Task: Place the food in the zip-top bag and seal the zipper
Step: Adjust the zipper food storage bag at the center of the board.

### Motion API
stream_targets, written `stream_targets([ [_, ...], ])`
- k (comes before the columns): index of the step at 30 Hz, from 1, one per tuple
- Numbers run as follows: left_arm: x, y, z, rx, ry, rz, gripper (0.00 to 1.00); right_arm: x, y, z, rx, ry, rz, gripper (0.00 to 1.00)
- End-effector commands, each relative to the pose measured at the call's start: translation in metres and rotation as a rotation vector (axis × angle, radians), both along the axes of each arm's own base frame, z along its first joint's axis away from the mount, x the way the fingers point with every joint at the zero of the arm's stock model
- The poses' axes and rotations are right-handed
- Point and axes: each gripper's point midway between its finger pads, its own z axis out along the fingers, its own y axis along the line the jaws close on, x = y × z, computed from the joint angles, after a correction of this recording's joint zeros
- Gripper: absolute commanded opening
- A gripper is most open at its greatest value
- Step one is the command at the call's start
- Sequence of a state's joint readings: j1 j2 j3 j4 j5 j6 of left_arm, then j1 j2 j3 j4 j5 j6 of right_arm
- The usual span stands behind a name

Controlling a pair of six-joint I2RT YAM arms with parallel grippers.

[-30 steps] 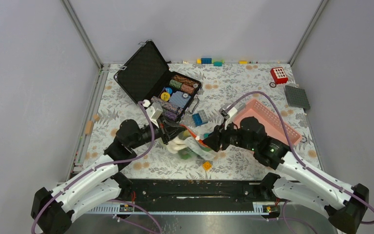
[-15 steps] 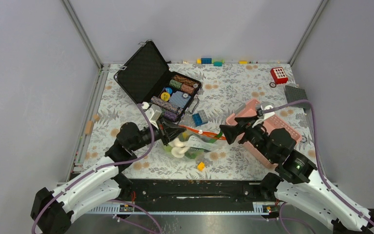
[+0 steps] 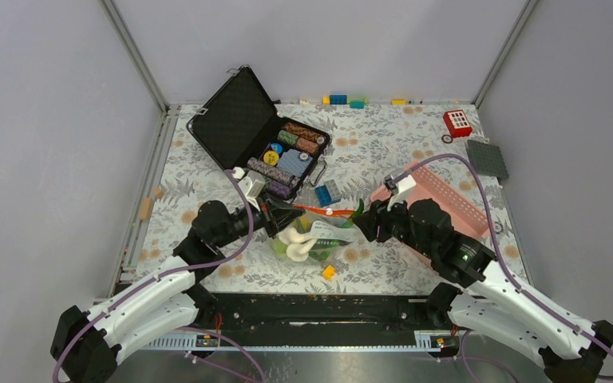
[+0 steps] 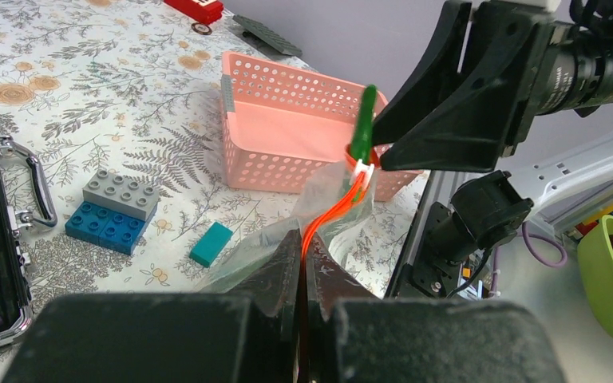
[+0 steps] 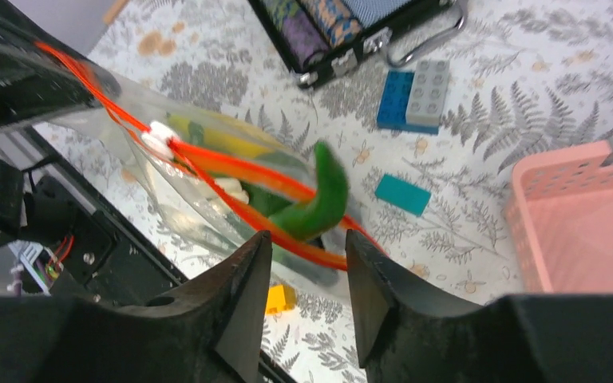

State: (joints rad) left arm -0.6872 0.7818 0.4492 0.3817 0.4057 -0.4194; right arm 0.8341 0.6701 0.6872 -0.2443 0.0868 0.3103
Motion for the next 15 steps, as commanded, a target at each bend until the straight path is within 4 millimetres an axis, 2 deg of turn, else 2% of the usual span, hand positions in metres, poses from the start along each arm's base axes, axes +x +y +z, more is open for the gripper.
stream_targets([
  [1,0.005,0.003,0.032,-0.075,-0.077,0.031,0.0,-0.008,0.009,0.004,-0.012,0.037,0.06,0.41],
  [5,0.003,0.004,0.025,-0.048,-0.057,0.032,0.0,-0.006,0.012,0.003,-0.006,0.038,0.062,0.19],
  [9,0.001,0.005,0.017,-0.018,-0.038,0.028,0.0,-0.005,0.019,0.015,0.031,0.016,0.083,0.12],
  [12,0.0,0.008,0.012,0.002,-0.031,0.033,0.0,-0.002,0.017,0.026,0.056,-0.008,0.06,0.06],
  [13,-0.001,0.008,0.012,0.005,-0.032,0.031,0.0,-0.001,0.016,0.03,0.066,-0.02,0.054,0.07],
  [15,-0.003,0.009,0.011,0.008,-0.036,0.025,0.0,-0.002,0.016,0.034,0.075,-0.025,0.054,0.16],
])
